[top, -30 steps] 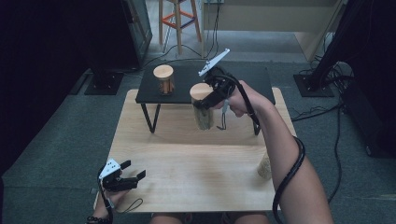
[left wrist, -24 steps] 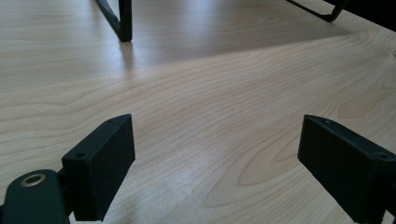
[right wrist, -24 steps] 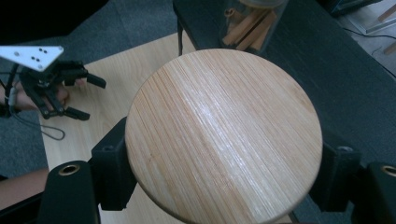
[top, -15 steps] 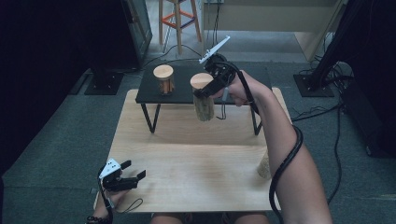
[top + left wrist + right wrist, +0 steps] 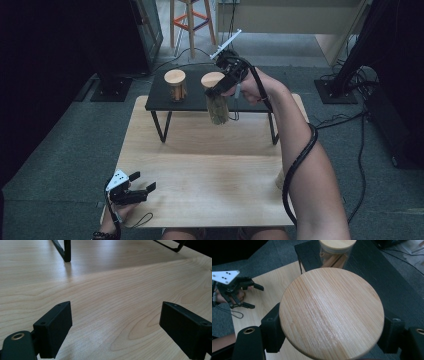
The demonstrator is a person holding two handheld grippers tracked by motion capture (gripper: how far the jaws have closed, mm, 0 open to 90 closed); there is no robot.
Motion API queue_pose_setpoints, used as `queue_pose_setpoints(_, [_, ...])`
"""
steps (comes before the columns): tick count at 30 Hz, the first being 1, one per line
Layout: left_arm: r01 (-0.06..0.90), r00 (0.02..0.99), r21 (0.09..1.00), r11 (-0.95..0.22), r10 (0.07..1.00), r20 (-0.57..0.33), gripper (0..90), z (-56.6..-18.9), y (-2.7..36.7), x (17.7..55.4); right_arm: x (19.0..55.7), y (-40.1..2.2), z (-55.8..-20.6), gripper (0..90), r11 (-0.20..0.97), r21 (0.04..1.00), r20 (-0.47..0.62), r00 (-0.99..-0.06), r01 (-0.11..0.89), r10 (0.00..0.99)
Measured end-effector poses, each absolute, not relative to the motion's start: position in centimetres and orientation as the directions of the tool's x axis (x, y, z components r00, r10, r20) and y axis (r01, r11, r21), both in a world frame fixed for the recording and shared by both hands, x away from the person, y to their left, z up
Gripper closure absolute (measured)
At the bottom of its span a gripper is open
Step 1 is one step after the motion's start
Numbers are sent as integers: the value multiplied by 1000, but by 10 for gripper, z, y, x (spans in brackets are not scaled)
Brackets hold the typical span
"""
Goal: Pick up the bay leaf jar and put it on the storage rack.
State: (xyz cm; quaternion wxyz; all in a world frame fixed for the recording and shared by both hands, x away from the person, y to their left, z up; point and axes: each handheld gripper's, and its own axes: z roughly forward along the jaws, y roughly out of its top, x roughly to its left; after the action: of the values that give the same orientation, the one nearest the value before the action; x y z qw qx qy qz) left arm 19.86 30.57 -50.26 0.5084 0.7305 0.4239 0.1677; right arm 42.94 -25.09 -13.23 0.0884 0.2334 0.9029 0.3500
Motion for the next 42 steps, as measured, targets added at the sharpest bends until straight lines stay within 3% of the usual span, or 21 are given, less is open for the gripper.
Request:
queue_pose_setpoints(11, [446, 588, 886, -125, 787, -186, 112, -503, 306, 199, 434, -247, -123, 248, 635, 691, -30, -865, 344, 501])
queue_pose_setpoints(42, [439, 589, 890, -121, 787, -183, 112, -504, 307, 198, 470, -266, -138, 248, 562, 729, 18, -831, 392, 556])
